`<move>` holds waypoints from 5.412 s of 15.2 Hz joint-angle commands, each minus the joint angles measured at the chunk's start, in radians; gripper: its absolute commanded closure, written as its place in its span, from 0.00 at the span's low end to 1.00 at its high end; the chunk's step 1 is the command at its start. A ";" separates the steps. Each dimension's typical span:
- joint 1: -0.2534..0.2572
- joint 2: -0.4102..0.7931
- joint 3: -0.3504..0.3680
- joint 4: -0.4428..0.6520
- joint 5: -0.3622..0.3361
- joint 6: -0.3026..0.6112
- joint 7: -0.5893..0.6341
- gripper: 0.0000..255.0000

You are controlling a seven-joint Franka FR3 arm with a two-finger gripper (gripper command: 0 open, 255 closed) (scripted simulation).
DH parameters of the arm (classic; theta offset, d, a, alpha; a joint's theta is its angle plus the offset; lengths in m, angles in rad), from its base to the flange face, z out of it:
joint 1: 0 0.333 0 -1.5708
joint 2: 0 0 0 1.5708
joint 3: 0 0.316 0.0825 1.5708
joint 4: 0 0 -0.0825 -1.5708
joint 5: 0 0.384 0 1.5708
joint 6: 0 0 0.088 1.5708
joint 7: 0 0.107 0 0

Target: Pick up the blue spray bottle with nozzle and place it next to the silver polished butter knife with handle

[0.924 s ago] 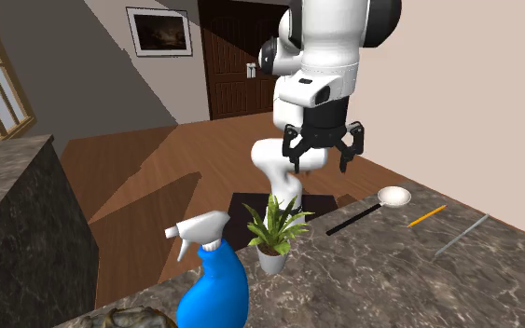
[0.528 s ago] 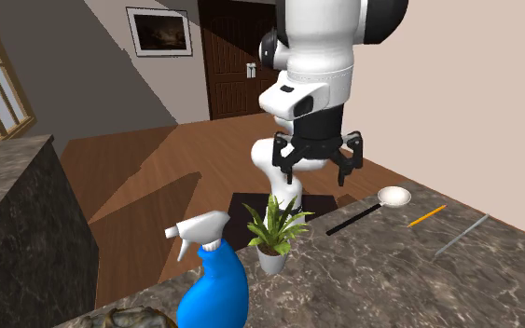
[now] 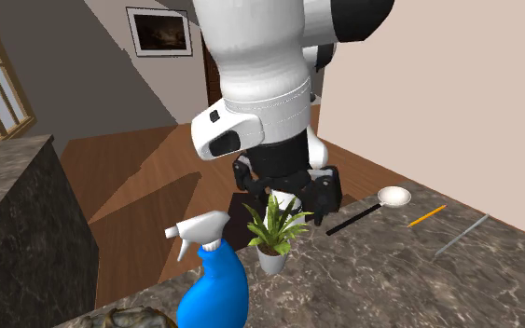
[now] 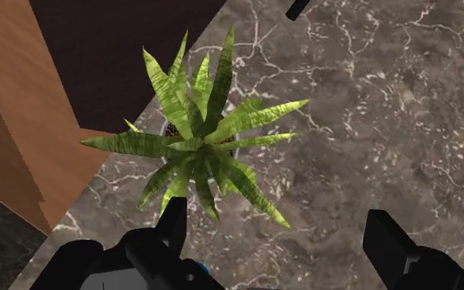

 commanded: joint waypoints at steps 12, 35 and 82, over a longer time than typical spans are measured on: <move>-0.155 0.537 -0.137 0.568 0.137 -0.181 0.220 0.00; -0.132 0.451 -0.126 0.369 0.133 -0.068 0.254 1.00; 0.106 0.201 0.081 0.648 0.318 -0.412 0.902 1.00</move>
